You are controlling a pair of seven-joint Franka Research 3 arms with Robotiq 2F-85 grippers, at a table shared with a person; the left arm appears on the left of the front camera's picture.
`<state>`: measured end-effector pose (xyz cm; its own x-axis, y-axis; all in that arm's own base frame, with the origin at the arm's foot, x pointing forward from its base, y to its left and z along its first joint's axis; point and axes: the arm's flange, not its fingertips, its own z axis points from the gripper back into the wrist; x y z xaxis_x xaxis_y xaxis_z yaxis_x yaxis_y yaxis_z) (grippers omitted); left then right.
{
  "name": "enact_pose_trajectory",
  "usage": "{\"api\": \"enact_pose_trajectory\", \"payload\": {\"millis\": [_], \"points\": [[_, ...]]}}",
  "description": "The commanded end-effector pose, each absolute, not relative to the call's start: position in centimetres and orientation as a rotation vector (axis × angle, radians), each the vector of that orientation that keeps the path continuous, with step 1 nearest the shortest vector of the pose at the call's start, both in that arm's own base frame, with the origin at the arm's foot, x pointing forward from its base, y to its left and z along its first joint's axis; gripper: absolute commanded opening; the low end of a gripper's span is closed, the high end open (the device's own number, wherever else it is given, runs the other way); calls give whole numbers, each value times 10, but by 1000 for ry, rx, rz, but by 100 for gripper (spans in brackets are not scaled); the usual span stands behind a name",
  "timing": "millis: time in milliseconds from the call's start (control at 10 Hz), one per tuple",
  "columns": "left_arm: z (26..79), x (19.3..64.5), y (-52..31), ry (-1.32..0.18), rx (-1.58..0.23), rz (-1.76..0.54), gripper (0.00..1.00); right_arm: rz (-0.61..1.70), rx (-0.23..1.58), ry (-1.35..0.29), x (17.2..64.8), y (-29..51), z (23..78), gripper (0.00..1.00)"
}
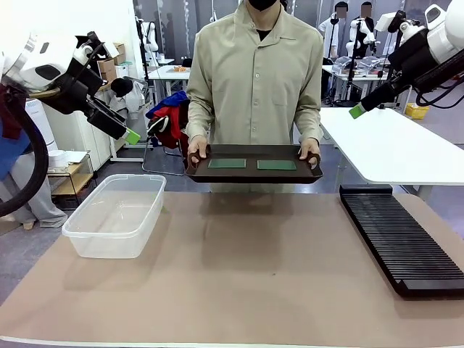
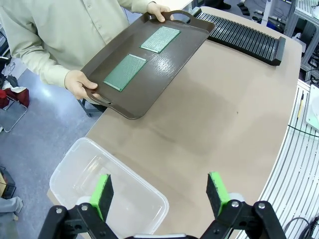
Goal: Sort PCBs into racks and boxes based on the side picked up.
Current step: Pick up the Blank PCB handed by the Human.
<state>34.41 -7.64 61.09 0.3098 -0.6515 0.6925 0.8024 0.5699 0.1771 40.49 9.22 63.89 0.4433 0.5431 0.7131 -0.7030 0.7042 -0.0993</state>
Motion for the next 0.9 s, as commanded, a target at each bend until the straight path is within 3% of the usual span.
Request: {"api": "enact_pose_trajectory", "payload": {"millis": [0,800], "points": [[610,347,-73,-794,-223,-966,100,783,226,-791,405,93,638,100],[610,347,-73,-794,-223,-966,100,783,226,-791,405,93,638,100]]}}
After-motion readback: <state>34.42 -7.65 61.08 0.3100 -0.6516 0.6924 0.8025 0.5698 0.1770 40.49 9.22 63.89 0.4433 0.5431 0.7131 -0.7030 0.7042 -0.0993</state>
